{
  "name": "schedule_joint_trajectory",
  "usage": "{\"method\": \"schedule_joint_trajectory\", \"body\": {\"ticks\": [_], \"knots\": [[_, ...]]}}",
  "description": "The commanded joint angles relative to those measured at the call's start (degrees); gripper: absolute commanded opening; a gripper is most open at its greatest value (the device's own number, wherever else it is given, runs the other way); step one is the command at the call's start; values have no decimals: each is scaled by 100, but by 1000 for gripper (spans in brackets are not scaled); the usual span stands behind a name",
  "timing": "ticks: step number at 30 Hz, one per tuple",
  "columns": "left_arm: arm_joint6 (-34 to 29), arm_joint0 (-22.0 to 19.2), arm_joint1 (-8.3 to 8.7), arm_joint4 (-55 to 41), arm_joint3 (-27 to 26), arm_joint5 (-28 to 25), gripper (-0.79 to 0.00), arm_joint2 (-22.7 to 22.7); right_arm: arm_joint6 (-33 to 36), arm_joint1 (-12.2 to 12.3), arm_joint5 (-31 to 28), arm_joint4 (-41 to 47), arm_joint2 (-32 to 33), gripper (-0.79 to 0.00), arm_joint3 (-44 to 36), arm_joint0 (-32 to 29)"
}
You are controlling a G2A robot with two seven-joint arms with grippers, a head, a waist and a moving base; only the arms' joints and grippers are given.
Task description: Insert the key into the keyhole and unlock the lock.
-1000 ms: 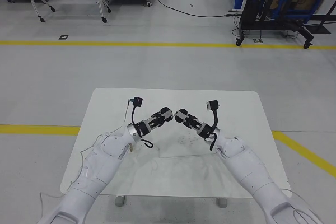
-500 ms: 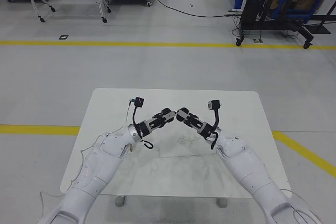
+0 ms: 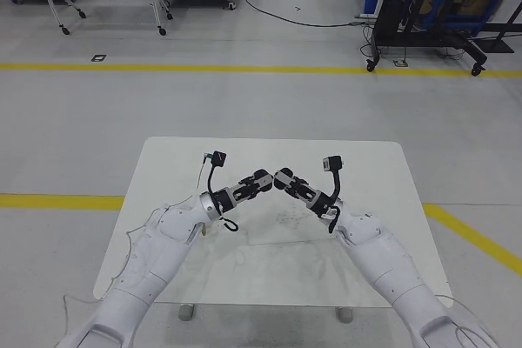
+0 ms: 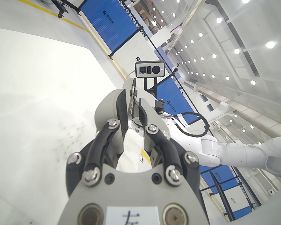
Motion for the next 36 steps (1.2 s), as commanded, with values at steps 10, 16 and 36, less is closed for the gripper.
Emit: {"method": "schedule_joint_trajectory", "body": {"ticks": [10, 16, 36], "knots": [[91, -30, -5, 259, 19, 23, -785, 13, 85, -15, 72, -22, -10, -785, -56, -17], [233, 17, 0, 331, -25, 35, -785, -27, 43, -3, 29, 24, 83, 0, -83, -43], [99, 165, 94, 500, -293, 135, -785, -261, 282, 88, 22, -444, 262, 0, -80, 49]]}}
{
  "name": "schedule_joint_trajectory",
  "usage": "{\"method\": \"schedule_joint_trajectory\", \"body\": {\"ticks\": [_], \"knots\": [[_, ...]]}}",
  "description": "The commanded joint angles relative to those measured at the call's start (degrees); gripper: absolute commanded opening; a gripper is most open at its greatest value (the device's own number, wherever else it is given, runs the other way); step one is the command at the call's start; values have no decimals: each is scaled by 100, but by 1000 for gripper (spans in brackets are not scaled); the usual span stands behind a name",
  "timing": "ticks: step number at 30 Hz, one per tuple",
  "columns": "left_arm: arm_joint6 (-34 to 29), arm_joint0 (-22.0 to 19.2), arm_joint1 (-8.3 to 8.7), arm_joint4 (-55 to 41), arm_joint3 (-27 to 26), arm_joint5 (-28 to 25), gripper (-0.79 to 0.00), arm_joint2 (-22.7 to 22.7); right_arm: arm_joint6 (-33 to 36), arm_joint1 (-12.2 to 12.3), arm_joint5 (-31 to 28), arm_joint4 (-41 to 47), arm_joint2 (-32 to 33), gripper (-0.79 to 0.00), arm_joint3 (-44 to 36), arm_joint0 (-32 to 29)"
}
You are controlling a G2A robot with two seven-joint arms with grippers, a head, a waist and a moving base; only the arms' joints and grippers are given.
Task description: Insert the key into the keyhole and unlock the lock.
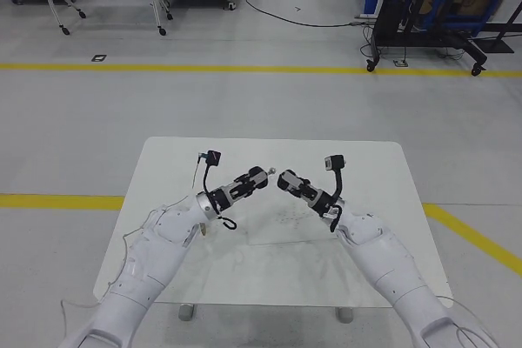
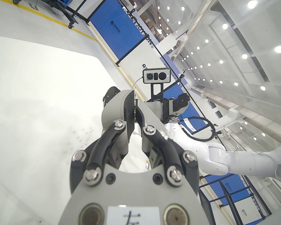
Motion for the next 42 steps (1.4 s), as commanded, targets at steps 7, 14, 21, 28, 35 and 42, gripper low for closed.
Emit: {"method": "schedule_joint_trajectory", "body": {"ticks": [7, 14, 21, 28, 35, 42], "knots": [[-1630, -142, 153, 200, -65, -27, -785, 1, 1426, 355, -843, -1319, 436, 0, -259, 137], [-2710, -252, 220, -299, -79, -343, -785, 107, 1911, 508, -837, -1274, 370, 0, -623, -62], [-2501, -253, 246, -151, -57, -397, -785, 143, 2002, 593, -746, -903, 84, -434, -594, 12], [-2249, -228, 260, -48, -109, -524, -785, 185, 2053, 667, -695, -747, -244, -597, -517, 154], [-2162, -233, 282, -9, -132, -548, -785, 233, 1974, 767, -774, -621, -485, -662, -512, 245], [-2089, -218, 313, 52, -182, -540, -785, 259, 1920, 860, -827, -434, -638, -610, -418, 327]]}}
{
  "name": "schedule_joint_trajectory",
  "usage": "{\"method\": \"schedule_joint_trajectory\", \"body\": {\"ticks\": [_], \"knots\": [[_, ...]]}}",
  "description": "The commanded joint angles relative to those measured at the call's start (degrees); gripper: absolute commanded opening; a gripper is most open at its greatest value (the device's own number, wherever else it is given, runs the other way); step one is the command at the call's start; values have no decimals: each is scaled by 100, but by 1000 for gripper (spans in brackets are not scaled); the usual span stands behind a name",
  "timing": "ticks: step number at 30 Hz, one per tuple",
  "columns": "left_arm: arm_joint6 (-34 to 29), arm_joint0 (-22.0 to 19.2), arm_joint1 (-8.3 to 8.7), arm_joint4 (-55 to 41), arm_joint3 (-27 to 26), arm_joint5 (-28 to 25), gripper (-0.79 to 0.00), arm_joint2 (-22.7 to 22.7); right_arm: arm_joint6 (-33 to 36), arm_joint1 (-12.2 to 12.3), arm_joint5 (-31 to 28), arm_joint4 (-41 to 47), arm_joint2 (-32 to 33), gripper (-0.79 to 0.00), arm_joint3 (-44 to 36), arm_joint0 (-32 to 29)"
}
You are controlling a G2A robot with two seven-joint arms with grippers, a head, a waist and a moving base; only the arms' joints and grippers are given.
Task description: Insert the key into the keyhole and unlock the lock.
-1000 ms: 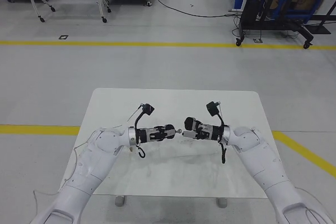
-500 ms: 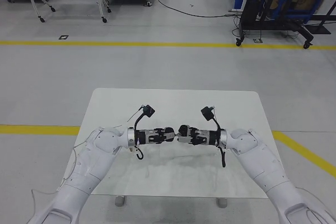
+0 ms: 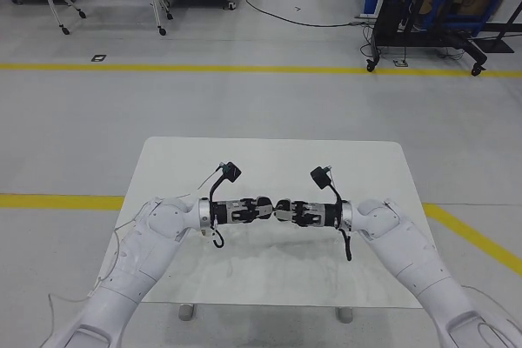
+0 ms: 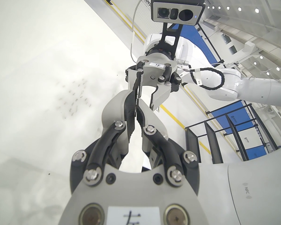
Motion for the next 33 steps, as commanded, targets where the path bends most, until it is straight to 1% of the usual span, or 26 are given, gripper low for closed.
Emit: {"method": "schedule_joint_trajectory", "body": {"ticks": [1, 3, 9, 12, 14, 15, 16, 24, 25, 26, 30, 33], "knots": [[14, 7, 8, 3, -13, -4, -785, 5, -11, 17, -10, 30, -34, -600, 17, 21], [24, 12, 18, 1, -31, 4, -785, 12, -24, 41, -24, 74, -74, -594, 45, 45], [43, 24, 42, -5, -79, -6, -785, 36, -42, 90, -42, 194, -155, -622, 109, 97], [47, 31, 54, -5, -100, 0, -785, 51, -54, 107, -53, 258, -198, -650, 128, 118], [45, 32, 62, -3, -112, 3, -785, 61, -65, 117, -65, 296, -227, -680, 140, 130], [48, 32, 66, 2, -116, 5, -785, 64, -76, 120, -76, 320, -240, -751, 145, 136], [51, 33, 69, 2, -119, 6, -785, 66, -80, 121, -80, 331, -252, -785, 143, 141], [270, 35, 89, 51, -123, 90, -785, 69, -159, 149, -159, 331, -357, -785, 167, 207], [300, 36, 89, 53, -123, 103, -696, 68, -171, 152, -170, 347, -353, -785, 173, 207], [342, 34, 90, 68, -105, 161, 0, 66, -182, 157, -182, 369, -349, -785, 184, 208], [536, -6, 87, 62, -40, 338, 0, 45, -216, 173, -199, 447, -323, -785, 291, 217], [536, -6, 87, 62, -40, 338, 0, 45, -283, 175, -211, 502, -296, -785, 371, 229]]}}
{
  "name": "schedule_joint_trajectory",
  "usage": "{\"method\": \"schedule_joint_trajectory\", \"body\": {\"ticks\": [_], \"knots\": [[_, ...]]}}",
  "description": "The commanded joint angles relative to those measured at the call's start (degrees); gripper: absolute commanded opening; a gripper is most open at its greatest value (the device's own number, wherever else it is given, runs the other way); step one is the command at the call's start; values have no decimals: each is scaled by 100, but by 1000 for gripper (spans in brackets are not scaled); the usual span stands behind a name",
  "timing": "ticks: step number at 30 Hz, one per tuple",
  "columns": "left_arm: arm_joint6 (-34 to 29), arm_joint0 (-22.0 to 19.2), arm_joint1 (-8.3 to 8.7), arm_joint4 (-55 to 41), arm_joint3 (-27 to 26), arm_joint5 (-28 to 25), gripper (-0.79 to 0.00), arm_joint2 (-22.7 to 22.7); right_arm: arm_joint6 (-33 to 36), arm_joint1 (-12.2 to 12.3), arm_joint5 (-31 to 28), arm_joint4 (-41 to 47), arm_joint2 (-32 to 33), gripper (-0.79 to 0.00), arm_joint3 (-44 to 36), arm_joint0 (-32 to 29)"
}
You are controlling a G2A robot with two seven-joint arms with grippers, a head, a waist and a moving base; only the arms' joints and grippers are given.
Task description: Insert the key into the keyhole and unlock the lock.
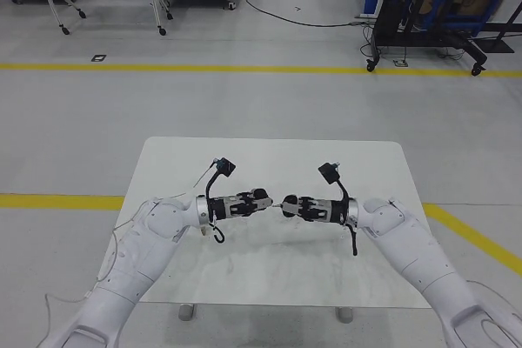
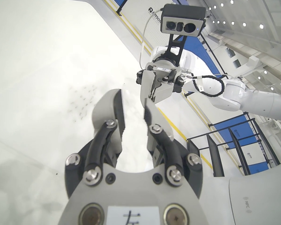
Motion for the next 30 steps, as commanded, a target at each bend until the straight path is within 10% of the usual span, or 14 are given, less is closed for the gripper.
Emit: {"method": "schedule_joint_trajectory", "body": {"ticks": [1, 12, 24, 30], "knots": [[-5, 1, 0, 1, -2, -4, 0, 1, -53, 2, -8, 22, 23, -785, 52, 9], [438, 303, 161, 634, -622, 184, 0, -500, -141, -1, 9, 62, 44, -785, 118, 8], [-987, 2595, 827, 2622, -4271, 2045, 0, -2845, -141, -1, 9, 62, 44, -785, 118, 8], [-1935, 3386, 933, 5012, -5286, 3330, 0, -2744, -141, -1, 9, 62, 44, -785, 118, 8]]}}
